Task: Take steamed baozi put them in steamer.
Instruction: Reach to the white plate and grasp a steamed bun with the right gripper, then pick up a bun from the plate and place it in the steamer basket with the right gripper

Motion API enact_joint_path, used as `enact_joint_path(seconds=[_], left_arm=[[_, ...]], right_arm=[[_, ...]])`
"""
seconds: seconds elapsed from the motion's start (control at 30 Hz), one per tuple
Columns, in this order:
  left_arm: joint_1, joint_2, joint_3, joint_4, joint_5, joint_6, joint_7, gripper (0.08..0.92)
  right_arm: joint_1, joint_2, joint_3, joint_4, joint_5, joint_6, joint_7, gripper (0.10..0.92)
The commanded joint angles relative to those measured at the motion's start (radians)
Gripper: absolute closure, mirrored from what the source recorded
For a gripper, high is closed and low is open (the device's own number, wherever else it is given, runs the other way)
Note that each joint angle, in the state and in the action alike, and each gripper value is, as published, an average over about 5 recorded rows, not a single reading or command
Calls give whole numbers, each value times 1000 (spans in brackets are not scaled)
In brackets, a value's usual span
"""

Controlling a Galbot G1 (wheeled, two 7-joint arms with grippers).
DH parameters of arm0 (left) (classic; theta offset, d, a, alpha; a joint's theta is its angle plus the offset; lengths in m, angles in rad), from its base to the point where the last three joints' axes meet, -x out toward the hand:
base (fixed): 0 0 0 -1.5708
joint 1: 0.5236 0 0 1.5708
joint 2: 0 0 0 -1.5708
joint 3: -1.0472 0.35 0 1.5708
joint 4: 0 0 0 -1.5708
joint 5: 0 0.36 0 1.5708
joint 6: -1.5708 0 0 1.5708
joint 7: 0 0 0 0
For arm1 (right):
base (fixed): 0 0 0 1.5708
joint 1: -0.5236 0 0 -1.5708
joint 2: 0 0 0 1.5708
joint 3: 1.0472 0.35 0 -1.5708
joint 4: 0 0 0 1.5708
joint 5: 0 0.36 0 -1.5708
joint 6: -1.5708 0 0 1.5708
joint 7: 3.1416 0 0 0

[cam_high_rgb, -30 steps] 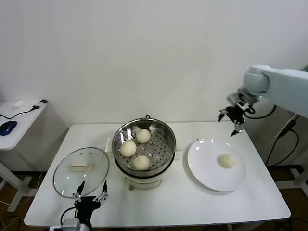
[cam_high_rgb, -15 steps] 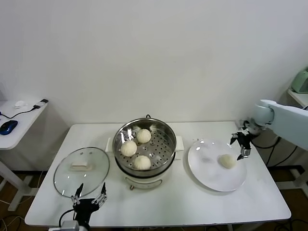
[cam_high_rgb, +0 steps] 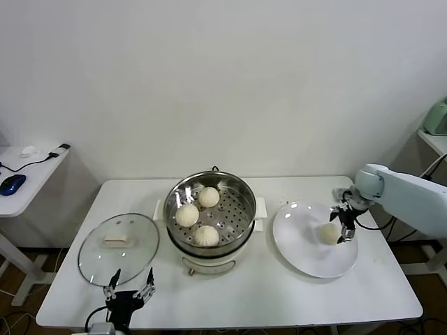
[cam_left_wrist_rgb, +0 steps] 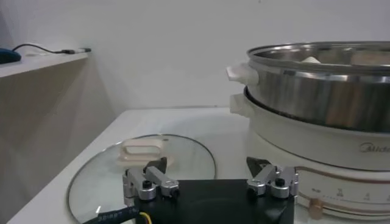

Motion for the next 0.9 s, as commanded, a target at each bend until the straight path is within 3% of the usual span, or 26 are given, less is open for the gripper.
enact_joint_path(seconds=[0.03,0.27,0.47,0.63,0.9], left_arm=[[0,0,0,-1,1,1,0,177],[0,0,0,-2,2,2,0,177],[1,2,1,-5,2,1,-2,177],[4,3,6,-11,4,3,-3,177],[4,14,14,-26,6,13,0,177]], right_arm=[[-65,35,53,-57,-41,-6,14,211],[-14,11,38,-11,-26,4,-6,367],[155,-49,-57,105,66,4,-29,397],[513,-44,-320,261,295,-24,-38,397],[978,129,-532,546,694,-158,2,397]])
